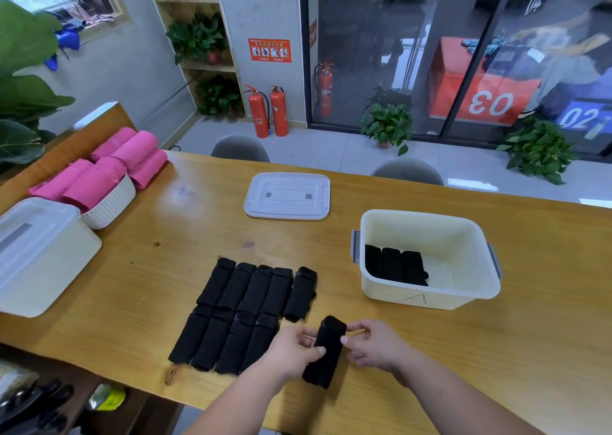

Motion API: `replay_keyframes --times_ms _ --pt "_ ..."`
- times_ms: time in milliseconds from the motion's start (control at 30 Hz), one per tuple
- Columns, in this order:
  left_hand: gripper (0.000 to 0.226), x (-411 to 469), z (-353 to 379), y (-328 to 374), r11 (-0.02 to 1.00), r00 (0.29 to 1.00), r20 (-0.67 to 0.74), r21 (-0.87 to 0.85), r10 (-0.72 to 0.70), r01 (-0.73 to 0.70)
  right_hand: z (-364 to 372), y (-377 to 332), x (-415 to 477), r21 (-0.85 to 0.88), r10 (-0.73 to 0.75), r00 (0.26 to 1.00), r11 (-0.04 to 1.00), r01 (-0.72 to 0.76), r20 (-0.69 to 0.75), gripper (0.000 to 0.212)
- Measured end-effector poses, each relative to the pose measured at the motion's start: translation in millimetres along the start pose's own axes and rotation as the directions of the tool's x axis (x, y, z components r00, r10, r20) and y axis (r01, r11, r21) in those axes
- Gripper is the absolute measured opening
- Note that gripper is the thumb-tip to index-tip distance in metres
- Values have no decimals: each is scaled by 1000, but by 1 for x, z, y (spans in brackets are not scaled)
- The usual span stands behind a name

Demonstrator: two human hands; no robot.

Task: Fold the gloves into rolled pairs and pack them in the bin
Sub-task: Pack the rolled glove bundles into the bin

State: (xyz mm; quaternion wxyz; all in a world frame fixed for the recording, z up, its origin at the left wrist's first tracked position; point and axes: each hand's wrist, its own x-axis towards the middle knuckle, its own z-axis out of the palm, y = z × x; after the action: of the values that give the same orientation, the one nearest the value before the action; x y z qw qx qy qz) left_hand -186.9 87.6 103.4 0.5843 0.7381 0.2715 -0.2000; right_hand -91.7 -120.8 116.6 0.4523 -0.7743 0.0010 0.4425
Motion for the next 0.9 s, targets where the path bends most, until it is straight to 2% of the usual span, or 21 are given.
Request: replay_keyframes --times_ms 133,267,500,633,800,900 --pt "37 0 -14 19 967 996 55 -250 70 -54 -2 -20 -9 145 -58 997 988 50 50 47" --pt "38 -4 -28 42 916 983 112 -392 144 -89 -2 -38 -14 297 -148 985 948 117 84 47" --pt "38 -23 -43 93 873 956 147 -461 254 -160 -9 -73 -26 420 -304 953 862 282 -16 35" --pt "39 -20 -42 116 856 947 150 -483 285 -181 -22 -85 -34 409 -355 929 837 364 -99 30" --pt "47 -6 -29 140 854 930 181 -481 319 -199 -47 -97 -42 382 -365 913 829 407 -181 25" --pt "46 4 -20 149 867 940 149 -452 306 -211 -73 -98 -43 387 -335 920 836 390 -203 25"
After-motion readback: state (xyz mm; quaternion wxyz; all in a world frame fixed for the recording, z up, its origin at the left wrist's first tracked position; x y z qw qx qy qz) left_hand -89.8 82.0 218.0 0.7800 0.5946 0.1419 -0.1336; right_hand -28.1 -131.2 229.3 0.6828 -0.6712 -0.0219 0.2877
